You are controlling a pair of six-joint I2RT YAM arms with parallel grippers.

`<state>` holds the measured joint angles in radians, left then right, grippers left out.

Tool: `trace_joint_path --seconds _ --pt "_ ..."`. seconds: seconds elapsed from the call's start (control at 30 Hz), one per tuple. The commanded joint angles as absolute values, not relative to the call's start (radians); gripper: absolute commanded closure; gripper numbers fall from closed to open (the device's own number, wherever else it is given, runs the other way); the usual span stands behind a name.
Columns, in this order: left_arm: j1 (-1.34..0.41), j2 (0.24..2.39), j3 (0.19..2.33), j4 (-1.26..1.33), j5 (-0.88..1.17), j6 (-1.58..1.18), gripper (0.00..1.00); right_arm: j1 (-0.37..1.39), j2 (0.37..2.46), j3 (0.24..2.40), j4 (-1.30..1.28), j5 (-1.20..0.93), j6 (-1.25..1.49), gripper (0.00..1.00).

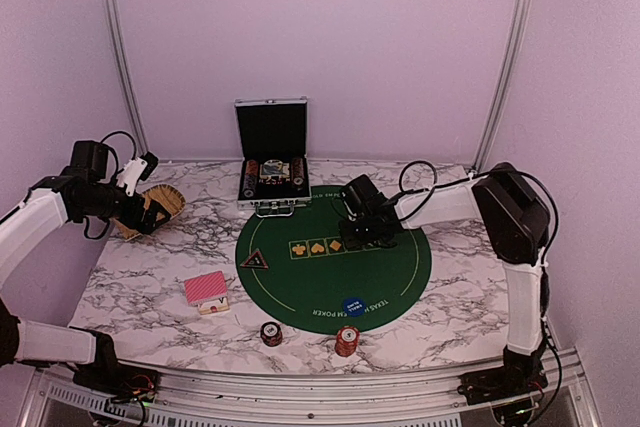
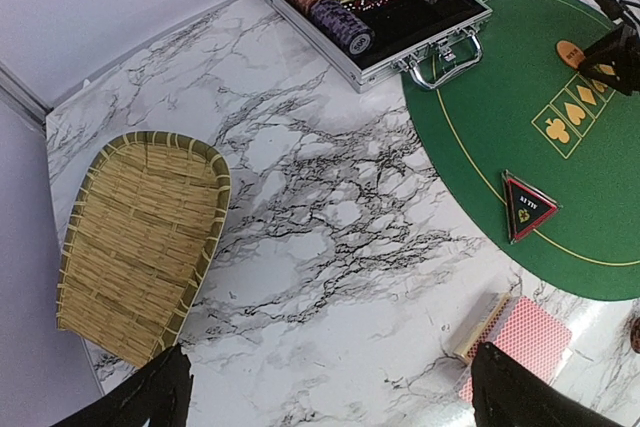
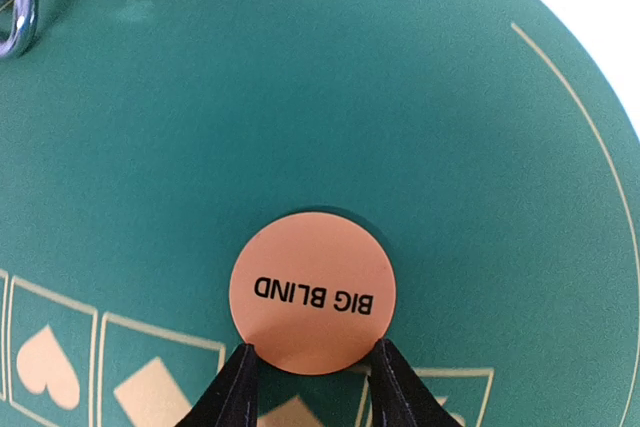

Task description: Distribute texas hold em gaming equipment

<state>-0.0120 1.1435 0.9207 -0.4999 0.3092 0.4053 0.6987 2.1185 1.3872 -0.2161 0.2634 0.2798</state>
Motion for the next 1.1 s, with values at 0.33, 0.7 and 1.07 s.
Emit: trace_joint_path --seconds 0.33,0.7,1.07 --pt "-0.007 1.134 0.962 -0.531 0.304 0.413 0.01 0.595 2.302 1.599 -0.278 0.317 0.238 0.64" --pt "-0.007 1.138 0.968 -0.534 0.313 0.406 0.01 0.615 2.066 1.456 -0.284 0.264 0.213 0.55" --pt "-0.008 1.136 0.970 -0.541 0.307 0.407 0.01 0.838 1.838 1.200 -0.355 -0.018 0.150 0.47"
